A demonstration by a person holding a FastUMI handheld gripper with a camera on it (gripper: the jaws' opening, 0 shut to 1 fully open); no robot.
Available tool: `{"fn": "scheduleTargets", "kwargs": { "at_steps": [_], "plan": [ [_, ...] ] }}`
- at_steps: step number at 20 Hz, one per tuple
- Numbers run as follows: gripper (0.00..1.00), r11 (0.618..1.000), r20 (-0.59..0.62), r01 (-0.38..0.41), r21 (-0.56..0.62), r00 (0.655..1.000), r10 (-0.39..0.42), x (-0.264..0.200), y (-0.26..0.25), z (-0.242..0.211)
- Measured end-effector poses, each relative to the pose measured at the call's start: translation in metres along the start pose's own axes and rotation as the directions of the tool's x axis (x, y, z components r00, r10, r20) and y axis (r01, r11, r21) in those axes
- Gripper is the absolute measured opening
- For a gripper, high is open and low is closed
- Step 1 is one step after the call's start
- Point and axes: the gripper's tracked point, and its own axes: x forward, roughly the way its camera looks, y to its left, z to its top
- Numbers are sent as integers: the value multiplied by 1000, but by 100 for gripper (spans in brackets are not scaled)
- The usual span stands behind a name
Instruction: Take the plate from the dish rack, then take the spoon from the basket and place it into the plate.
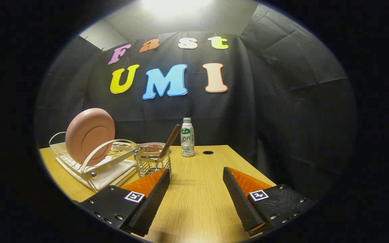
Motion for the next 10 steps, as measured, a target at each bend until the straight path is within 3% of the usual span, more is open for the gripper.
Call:
{"fn": "scheduleTargets", "kwargs": {
  "at_steps": [4,6,10],
  "plan": [
    [97,1000,47,28,12,998,-29,44,-10,15],
    [97,997,82,81,-17,993,-79,61,-28,28],
    [97,984,127,169,-55,979,-161,55,-69,66]
  ]
}}
